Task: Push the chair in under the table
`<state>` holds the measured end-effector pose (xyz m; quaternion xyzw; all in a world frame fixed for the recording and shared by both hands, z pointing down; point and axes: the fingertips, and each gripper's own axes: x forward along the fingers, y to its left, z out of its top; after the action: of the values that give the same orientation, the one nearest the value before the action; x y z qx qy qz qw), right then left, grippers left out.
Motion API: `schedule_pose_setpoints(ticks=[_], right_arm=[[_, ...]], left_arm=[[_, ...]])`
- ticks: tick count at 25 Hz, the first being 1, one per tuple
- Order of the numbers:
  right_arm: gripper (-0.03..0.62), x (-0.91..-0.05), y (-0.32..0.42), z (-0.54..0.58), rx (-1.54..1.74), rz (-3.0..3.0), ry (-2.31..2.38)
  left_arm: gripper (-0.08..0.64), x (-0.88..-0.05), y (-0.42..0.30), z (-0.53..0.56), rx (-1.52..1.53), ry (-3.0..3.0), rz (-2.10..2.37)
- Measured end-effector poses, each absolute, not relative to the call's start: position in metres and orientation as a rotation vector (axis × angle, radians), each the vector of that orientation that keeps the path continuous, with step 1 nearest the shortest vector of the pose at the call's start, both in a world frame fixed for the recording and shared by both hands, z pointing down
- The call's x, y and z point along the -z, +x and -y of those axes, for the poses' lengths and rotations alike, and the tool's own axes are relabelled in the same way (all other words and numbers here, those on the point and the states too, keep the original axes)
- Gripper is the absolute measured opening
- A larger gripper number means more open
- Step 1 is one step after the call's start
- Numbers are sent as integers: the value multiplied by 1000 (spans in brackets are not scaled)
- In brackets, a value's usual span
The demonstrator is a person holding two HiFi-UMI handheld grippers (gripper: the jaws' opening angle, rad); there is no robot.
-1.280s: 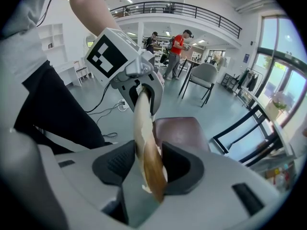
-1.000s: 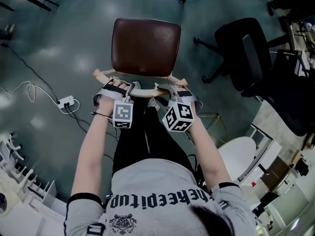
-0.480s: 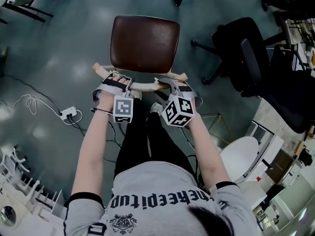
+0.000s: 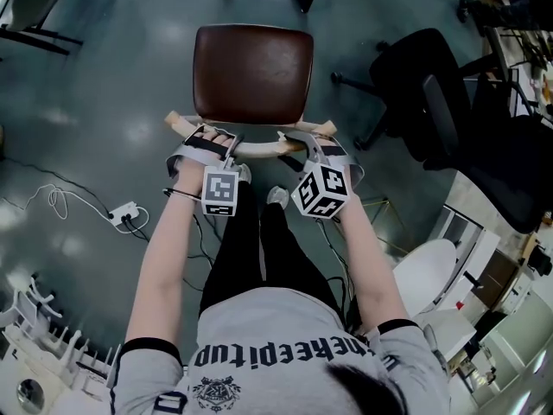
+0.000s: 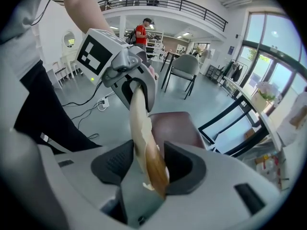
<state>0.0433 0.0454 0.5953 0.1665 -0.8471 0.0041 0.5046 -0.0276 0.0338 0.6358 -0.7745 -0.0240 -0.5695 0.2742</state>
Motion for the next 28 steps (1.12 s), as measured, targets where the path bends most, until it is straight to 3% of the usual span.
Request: schedule_pose_setpoints(ticks=[28], right_arm=[[213, -597, 43, 15, -8, 1918, 526]], left_arm=[[146, -630, -26, 27, 1405, -2091, 80]])
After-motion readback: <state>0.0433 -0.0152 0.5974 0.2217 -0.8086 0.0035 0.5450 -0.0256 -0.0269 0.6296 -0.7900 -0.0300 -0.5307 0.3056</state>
